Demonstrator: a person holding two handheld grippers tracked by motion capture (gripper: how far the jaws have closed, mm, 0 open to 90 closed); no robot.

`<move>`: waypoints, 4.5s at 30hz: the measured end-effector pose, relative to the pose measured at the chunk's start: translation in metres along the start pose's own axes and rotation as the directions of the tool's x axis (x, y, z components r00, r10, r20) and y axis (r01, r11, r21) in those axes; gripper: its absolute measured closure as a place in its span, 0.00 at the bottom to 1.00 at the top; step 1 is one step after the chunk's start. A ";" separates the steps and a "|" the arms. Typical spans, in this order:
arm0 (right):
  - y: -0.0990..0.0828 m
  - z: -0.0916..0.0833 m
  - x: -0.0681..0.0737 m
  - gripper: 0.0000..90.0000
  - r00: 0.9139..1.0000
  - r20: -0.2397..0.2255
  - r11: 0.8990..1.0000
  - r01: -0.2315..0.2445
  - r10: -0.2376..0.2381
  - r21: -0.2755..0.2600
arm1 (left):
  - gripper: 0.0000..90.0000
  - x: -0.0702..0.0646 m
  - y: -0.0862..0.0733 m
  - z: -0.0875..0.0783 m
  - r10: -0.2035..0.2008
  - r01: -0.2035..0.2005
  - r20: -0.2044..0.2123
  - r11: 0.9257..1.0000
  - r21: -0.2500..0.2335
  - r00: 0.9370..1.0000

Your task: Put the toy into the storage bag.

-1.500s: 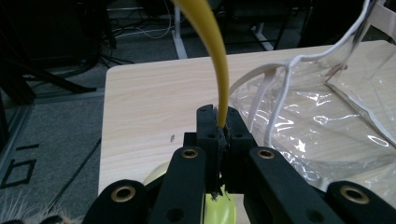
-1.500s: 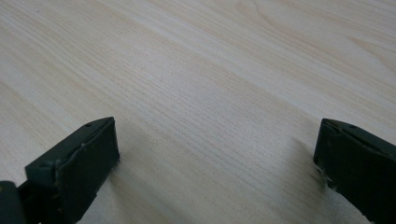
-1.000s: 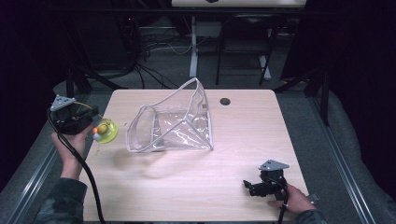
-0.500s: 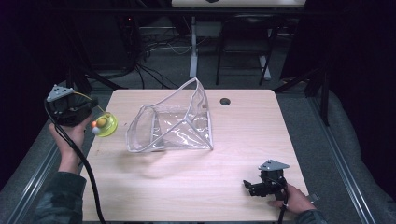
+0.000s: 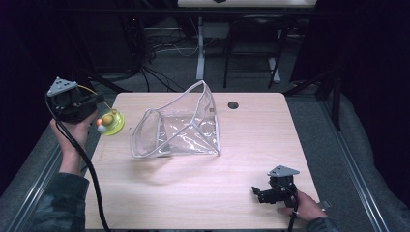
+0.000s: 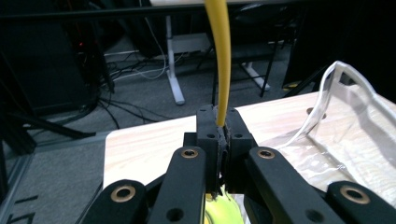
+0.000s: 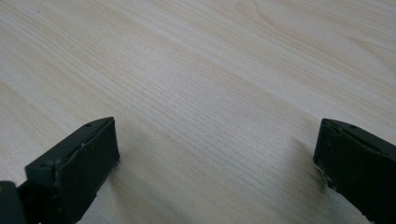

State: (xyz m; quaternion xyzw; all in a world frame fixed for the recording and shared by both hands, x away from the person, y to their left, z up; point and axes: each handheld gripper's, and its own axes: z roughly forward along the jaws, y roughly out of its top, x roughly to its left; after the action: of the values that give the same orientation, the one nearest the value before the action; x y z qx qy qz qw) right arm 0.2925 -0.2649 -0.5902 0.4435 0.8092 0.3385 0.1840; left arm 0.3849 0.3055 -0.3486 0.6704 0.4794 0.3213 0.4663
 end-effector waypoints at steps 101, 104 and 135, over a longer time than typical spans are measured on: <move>0.000 0.000 0.000 0.00 1.000 0.001 1.000 0.001 -0.001 0.002 | 0.98 -0.110 -0.046 0.128 0.046 -0.119 0.298 0.965 0.234 0.953; 0.000 0.000 0.000 0.00 1.000 0.002 1.000 0.002 -0.002 0.002 | 0.98 -0.111 -0.047 0.131 0.055 -0.134 0.298 0.958 0.252 0.953; 0.000 0.000 0.000 0.00 1.000 -0.001 1.000 -0.001 0.001 -0.001 | 0.61 -0.111 -0.044 0.104 0.032 -0.139 0.345 0.947 0.290 0.938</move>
State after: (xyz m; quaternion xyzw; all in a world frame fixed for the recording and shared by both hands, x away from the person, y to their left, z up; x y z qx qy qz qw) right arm 0.2925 -0.2649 -0.5903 0.4435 0.8091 0.3392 0.1835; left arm 0.4241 0.1730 -0.4249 0.8007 0.4073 0.1433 0.4153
